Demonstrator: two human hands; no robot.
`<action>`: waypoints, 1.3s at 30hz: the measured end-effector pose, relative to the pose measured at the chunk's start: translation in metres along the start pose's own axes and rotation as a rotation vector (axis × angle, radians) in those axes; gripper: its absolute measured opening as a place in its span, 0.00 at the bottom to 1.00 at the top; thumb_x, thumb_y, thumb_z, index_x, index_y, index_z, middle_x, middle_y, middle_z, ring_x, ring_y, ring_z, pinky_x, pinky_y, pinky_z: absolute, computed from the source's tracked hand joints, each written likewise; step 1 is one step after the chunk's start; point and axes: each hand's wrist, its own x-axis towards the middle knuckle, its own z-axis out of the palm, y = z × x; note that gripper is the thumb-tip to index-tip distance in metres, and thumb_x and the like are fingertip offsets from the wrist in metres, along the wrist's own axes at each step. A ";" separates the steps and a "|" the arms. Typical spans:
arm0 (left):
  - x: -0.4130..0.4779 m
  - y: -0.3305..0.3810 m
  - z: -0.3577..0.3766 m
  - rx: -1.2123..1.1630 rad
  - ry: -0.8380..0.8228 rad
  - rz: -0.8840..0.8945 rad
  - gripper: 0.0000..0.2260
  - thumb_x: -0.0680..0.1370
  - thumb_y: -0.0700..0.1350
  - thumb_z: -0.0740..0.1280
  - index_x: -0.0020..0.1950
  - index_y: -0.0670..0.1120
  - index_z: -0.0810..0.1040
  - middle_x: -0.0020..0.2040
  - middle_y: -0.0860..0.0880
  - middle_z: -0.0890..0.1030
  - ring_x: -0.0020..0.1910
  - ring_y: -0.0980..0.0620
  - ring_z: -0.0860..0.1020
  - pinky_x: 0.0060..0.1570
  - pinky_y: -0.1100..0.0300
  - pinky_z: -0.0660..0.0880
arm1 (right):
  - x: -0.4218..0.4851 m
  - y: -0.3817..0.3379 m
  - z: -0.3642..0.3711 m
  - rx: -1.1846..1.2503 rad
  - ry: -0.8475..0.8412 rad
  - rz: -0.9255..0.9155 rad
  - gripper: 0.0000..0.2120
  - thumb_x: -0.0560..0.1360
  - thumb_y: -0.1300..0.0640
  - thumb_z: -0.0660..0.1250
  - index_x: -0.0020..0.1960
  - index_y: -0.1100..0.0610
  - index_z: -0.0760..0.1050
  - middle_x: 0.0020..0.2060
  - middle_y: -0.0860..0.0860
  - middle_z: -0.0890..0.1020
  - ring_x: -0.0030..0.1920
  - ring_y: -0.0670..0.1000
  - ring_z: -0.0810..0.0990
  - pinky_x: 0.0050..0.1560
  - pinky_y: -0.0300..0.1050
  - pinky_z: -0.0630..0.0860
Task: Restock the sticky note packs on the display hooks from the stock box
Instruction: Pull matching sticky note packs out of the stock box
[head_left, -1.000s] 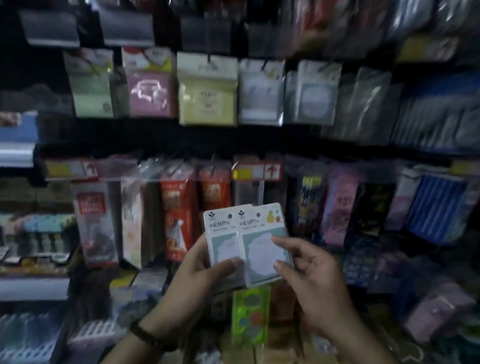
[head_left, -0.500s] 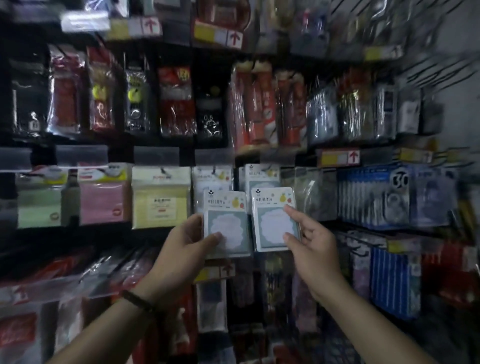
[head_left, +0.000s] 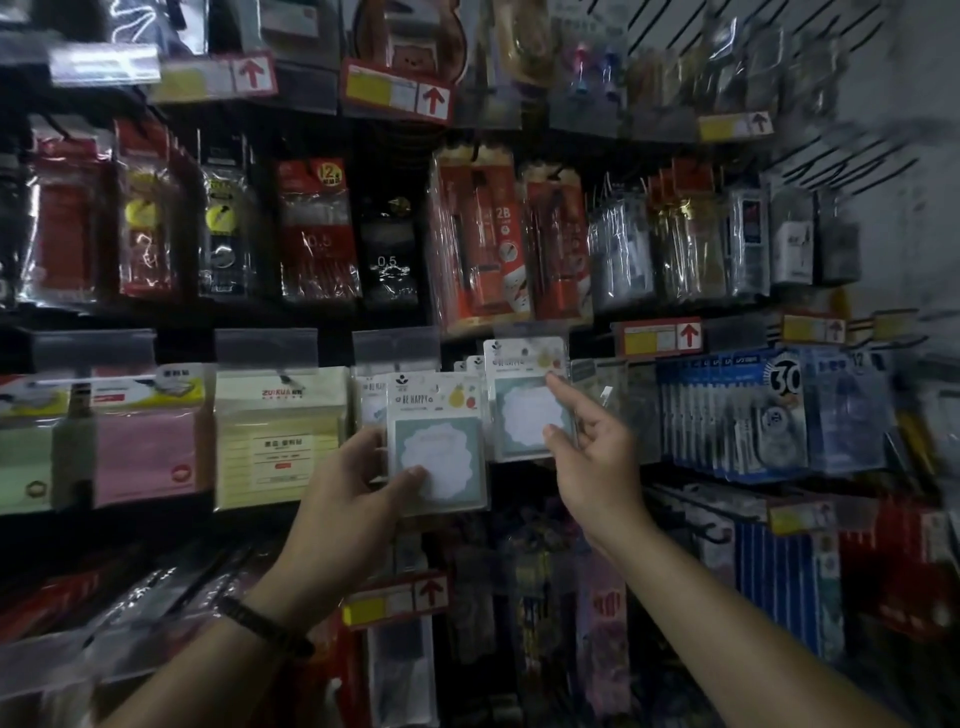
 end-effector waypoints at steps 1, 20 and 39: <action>0.001 0.001 0.000 0.001 -0.002 0.002 0.14 0.82 0.41 0.69 0.67 0.53 0.79 0.60 0.52 0.86 0.55 0.51 0.87 0.53 0.47 0.86 | 0.002 0.001 0.000 0.001 0.004 0.007 0.26 0.81 0.71 0.66 0.72 0.46 0.78 0.70 0.37 0.78 0.71 0.31 0.72 0.68 0.26 0.69; 0.010 0.001 0.003 -0.018 -0.013 -0.027 0.14 0.82 0.40 0.68 0.67 0.51 0.79 0.58 0.50 0.86 0.52 0.50 0.88 0.46 0.52 0.87 | 0.024 -0.004 -0.001 -0.161 -0.060 0.179 0.29 0.77 0.73 0.64 0.72 0.49 0.79 0.73 0.44 0.78 0.48 0.44 0.87 0.44 0.57 0.87; 0.024 0.001 0.031 -0.036 -0.006 -0.044 0.12 0.81 0.42 0.72 0.64 0.50 0.79 0.54 0.46 0.87 0.48 0.48 0.89 0.48 0.43 0.87 | -0.008 0.002 0.011 -0.408 0.038 -0.071 0.18 0.84 0.50 0.65 0.74 0.45 0.76 0.56 0.46 0.83 0.54 0.43 0.83 0.54 0.45 0.83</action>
